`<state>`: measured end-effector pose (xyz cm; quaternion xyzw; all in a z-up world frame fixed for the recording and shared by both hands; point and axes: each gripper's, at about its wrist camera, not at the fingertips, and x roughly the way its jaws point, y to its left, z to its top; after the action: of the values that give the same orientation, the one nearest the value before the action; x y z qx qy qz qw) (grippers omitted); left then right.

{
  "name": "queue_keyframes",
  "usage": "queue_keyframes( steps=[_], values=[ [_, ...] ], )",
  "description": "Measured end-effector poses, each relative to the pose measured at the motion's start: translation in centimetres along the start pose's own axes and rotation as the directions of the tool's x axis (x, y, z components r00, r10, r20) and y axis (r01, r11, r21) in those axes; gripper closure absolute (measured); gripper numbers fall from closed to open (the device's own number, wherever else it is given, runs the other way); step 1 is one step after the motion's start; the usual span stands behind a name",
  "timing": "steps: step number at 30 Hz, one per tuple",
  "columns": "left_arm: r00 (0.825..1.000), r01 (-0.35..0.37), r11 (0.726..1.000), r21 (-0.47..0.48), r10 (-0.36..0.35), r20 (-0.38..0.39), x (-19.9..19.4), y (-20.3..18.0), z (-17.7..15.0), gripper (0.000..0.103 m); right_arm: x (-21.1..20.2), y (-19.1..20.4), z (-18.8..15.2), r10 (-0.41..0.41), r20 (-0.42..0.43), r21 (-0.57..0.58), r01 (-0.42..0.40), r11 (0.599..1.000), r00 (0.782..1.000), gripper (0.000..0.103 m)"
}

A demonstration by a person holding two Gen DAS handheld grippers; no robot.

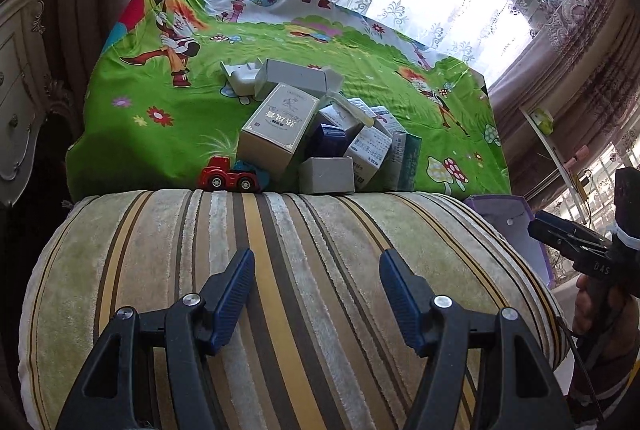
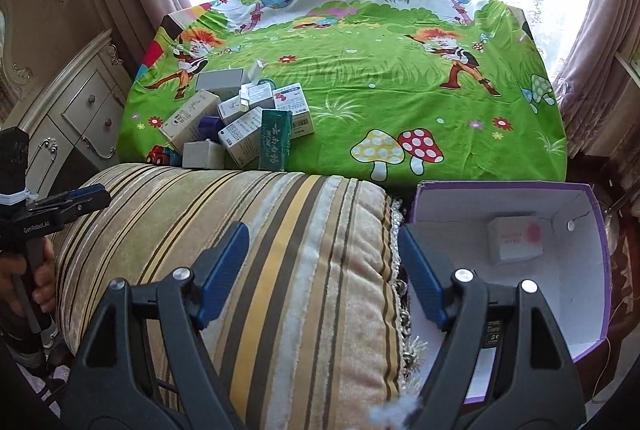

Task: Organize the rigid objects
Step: 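Move both open tools back toward the box pile on the bed, then grasp a small white box with the left tool while the right grasps the green box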

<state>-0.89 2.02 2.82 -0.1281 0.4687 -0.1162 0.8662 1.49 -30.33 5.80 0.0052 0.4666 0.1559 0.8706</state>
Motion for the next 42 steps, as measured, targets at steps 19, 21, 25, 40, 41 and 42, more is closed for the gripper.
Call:
queue_keyframes(
  steps=[19, 21, 25, 40, 41, 42],
  values=[
    [0.985, -0.038, 0.999, -0.019, 0.034, -0.168, 8.4, -2.7, 5.1, 0.037, 7.8, 2.1, 3.1, 0.006, -0.126, -0.008, -0.007, 1.000, 0.992, 0.024],
    [0.983, -0.042, 0.999, -0.029, 0.036, -0.180, 9.2, -2.7, 5.5, 0.037, 8.4, 2.3, 3.4, 0.001, -0.137, -0.014, -0.003, 1.000, 0.991, 0.024],
    [0.977, -0.074, 0.996, -0.043, 0.064, -0.205, 10.7, -2.9, 6.1, 0.037, 9.7, 2.9, 3.8, -0.003, -0.155, -0.031, -0.002, 1.000, 0.988, 0.024],
    [0.973, -0.078, 0.991, -0.110, 0.051, -0.226, 13.3, -2.0, 6.9, 0.053, 12.8, 4.4, 5.4, -0.028, -0.185, -0.082, 0.013, 0.997, 0.982, 0.024],
    [0.974, -0.070, 0.991, -0.112, 0.044, -0.222, 13.3, -2.0, 6.9, 0.053, 12.9, 4.5, 5.5, -0.029, -0.185, -0.084, 0.014, 0.996, 0.982, 0.024],
    [0.975, -0.067, 0.991, -0.113, 0.041, -0.218, 13.1, -2.0, 6.8, 0.053, 13.1, 4.6, 5.6, -0.029, -0.186, -0.087, 0.013, 0.996, 0.982, 0.024]
  ],
)
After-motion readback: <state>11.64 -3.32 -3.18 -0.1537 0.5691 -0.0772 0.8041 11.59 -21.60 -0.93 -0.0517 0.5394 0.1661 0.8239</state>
